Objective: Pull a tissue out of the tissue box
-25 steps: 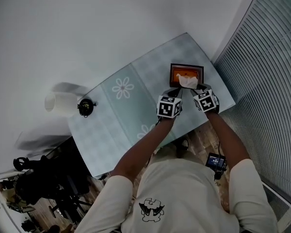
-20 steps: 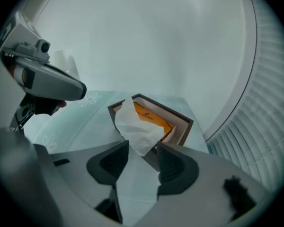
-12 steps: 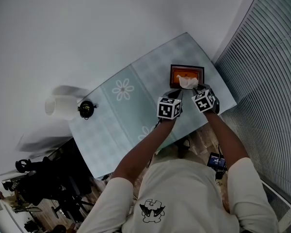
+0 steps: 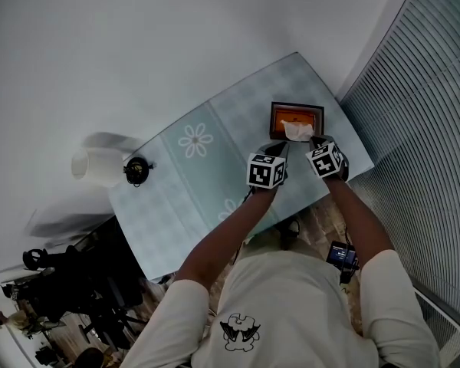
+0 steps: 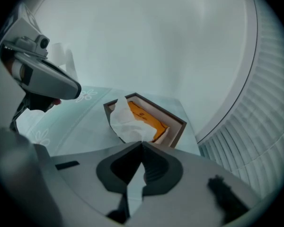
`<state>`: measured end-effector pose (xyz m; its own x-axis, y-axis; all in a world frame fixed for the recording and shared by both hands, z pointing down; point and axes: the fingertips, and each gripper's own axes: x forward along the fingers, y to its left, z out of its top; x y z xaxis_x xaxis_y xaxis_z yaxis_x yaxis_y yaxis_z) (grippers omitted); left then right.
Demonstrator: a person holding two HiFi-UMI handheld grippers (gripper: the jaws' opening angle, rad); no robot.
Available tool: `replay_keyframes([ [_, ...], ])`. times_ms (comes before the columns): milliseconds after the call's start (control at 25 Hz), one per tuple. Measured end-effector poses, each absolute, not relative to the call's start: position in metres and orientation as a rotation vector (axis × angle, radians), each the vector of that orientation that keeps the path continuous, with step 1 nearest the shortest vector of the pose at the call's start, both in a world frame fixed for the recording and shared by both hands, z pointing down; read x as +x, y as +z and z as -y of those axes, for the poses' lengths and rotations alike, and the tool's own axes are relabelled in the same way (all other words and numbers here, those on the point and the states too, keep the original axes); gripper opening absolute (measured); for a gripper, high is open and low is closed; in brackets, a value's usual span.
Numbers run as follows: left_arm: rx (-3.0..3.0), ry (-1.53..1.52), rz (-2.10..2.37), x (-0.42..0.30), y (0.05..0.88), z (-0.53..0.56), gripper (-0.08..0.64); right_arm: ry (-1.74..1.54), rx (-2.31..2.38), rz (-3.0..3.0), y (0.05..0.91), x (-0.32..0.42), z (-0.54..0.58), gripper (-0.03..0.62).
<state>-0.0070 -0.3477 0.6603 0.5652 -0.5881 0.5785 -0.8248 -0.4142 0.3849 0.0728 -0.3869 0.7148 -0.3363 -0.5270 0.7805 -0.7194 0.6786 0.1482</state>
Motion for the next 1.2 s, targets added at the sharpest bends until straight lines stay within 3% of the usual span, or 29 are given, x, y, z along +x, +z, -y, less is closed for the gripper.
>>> replay_keyframes([
  [1200,2.279,0.366,1.102,-0.018,0.604,0.271,0.005,0.346,1.1,2.308,0.59,0.069,0.27,0.014],
])
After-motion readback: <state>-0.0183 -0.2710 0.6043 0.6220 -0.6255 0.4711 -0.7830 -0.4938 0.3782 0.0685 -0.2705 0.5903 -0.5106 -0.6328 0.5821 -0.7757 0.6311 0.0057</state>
